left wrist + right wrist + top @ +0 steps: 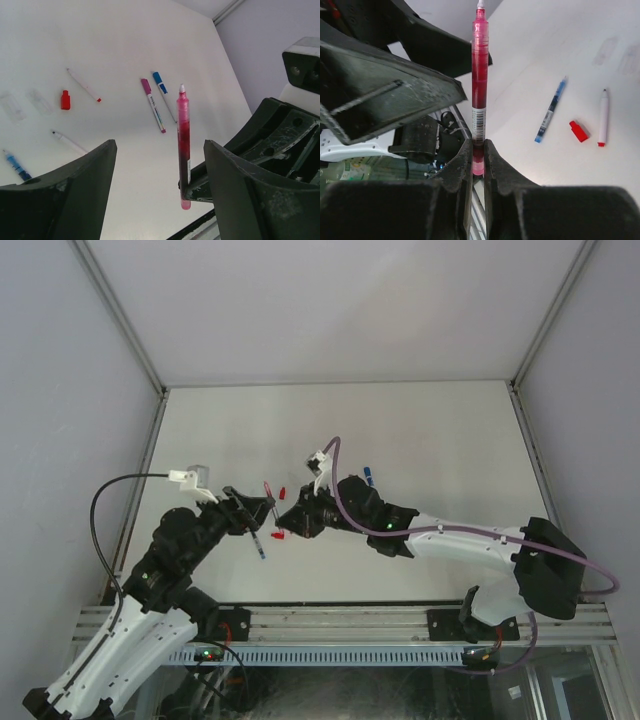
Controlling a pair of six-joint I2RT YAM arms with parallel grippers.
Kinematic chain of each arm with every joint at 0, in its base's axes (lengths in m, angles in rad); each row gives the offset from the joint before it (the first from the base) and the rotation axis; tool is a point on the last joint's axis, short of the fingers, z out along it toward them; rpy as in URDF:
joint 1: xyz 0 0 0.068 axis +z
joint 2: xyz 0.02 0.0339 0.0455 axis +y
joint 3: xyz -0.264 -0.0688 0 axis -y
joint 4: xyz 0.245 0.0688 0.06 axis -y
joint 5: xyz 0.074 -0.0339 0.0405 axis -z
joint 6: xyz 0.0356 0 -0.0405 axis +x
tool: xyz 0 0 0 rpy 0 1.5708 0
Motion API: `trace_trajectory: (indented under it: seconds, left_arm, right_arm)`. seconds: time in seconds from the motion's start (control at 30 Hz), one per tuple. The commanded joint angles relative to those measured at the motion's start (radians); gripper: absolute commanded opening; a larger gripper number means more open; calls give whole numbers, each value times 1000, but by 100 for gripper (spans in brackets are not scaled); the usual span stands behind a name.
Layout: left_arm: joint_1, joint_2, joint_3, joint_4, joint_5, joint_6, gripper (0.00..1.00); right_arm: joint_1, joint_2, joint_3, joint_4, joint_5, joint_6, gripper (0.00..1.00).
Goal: Insert the pens into the pen caps
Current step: Pick up the pen from the center of the board.
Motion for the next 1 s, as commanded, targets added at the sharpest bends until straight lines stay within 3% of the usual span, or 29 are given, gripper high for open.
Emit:
trace_trajectory:
  seconds: [0.0,0.23,0.97]
  left_arm:
    - [6,-1,-21,75,37,-20,74]
    - [7,13,-30,116,82,-29,63]
    - [3,22,-63,184,176,-54,43]
  right_arm:
    - [6,-36,3,106,8,14,0]
    - [7,-23,4,151,3,24,0]
    - [-28,3,51,178,-3,-21,0]
